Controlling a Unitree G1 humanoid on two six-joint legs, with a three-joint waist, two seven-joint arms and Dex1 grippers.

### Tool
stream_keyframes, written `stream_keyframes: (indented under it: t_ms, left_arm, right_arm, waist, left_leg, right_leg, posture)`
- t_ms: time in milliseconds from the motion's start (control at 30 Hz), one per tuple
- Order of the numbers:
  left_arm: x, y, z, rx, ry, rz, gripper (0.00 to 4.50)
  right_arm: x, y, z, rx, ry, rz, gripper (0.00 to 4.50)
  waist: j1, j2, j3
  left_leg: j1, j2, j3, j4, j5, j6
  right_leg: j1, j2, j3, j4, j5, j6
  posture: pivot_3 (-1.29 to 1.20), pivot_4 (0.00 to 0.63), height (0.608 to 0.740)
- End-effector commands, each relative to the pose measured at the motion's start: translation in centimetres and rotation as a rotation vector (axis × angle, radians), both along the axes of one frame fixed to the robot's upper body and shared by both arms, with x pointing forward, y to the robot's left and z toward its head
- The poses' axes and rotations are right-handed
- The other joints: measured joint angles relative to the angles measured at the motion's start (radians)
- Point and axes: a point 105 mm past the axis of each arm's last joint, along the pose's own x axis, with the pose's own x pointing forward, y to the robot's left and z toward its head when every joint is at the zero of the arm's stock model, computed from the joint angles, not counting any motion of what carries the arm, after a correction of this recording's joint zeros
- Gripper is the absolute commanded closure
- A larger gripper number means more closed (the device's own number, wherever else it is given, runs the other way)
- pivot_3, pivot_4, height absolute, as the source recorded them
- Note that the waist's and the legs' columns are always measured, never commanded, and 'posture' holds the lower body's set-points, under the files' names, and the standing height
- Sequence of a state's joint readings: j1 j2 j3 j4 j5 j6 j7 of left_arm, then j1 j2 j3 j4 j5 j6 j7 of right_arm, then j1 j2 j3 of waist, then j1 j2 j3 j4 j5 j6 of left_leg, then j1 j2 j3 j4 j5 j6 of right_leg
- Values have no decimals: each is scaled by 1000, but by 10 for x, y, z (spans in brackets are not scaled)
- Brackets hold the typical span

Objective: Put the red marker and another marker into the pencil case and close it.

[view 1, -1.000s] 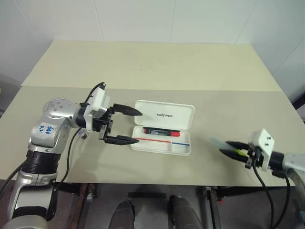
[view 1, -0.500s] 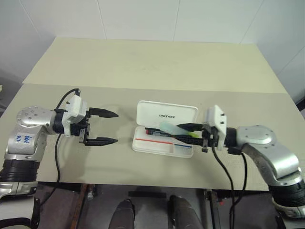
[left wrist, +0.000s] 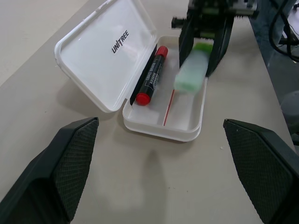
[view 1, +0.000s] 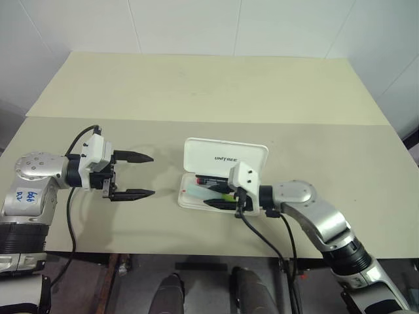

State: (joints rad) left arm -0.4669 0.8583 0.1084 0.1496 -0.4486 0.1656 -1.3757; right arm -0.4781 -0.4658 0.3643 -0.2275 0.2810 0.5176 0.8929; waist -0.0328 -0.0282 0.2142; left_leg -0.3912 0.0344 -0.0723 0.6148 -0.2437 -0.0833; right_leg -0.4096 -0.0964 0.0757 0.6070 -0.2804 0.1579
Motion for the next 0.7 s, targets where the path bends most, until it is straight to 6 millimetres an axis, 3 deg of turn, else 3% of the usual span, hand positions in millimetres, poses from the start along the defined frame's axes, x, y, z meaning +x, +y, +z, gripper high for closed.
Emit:
stream_keyframes:
  t_ms: [33, 400, 667, 700]
  left_arm:
    - [-4, -2, 9, -4, -41, -8, 0]
    - [-6, -5, 9, -14, -39, 0, 0]
    - [-5, -6, 11, -21, -46, 8, 0]
    - [-5, -6, 11, -22, -47, 9, 0]
  right_arm:
    - [1, 7, 9, -2, -60, 38, 3378]
    - [9, 8, 6, -40, -78, 67, 3378]
    - [4, 7, 1, -69, -42, 129, 3378]
    - [4, 7, 1, -69, -43, 133, 2641]
  waist:
    - [0, 0, 0]
    - [1, 0, 0]
    - [-1, 0, 0]
    - [-1, 0, 0]
  left_leg:
    - [0, 0, 0, 0, 0, 0]
    - [0, 0, 0, 0, 0, 0]
    - [0, 0, 0, 0, 0, 0]
    - [0, 0, 0, 0, 0, 0]
  right_leg:
    - [0, 0, 0, 0, 0, 0]
    - [0, 0, 0, 0, 0, 0]
    - [0, 0, 0, 1, 0, 0]
    - [0, 0, 0, 1, 0, 0]
  posture:
    - [0, 150, 740]
    - [0, 150, 740]
    - [0, 150, 740]
    - [0, 150, 740]
